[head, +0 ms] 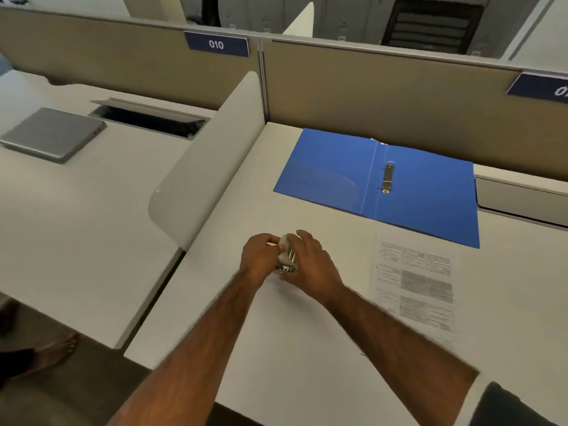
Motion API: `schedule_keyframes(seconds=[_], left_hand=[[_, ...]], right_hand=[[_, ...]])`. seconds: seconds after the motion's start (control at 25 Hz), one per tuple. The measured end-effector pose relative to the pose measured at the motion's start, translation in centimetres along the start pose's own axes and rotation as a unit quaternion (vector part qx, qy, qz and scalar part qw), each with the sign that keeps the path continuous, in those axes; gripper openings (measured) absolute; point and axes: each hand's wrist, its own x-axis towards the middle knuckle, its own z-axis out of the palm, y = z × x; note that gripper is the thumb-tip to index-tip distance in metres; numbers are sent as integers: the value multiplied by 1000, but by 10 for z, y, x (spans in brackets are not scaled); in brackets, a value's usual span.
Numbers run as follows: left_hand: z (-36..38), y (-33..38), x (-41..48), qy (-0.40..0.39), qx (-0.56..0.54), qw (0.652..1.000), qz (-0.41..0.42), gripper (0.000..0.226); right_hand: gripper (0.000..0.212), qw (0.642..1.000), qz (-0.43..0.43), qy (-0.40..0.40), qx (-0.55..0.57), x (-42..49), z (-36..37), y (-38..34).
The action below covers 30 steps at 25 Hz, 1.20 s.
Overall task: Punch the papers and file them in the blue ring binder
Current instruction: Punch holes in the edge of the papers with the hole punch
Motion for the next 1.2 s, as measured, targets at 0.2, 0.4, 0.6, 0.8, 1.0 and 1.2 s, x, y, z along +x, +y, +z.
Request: schedule_keyframes(seconds=[0.2,0.4,0.6,0.8,1.0,1.2], left_hand=[[-78,-9,45,55,-21,998,-7,13],[-109,-21,77,51,-39,998,-20,16],[-114,-31,93,63,-38,997,-19,13],[-110,-29,95,91,93,991,24,18],[-63,-37,40,269,318,884,212,38],[57,-54,-49,-63,318,878,353,44]], right_hand=[[69,999,-37,-10,19,71,37,-63],[67,999,-43,-17,-8,109,61,-84],[64,999,-47,-7,-10,121,75,-87],[80,999,-30,-30,2,120,76,-81],[71,998,43,31,33,67,55,-50],[38,956,199,195,88,-64,9,28]])
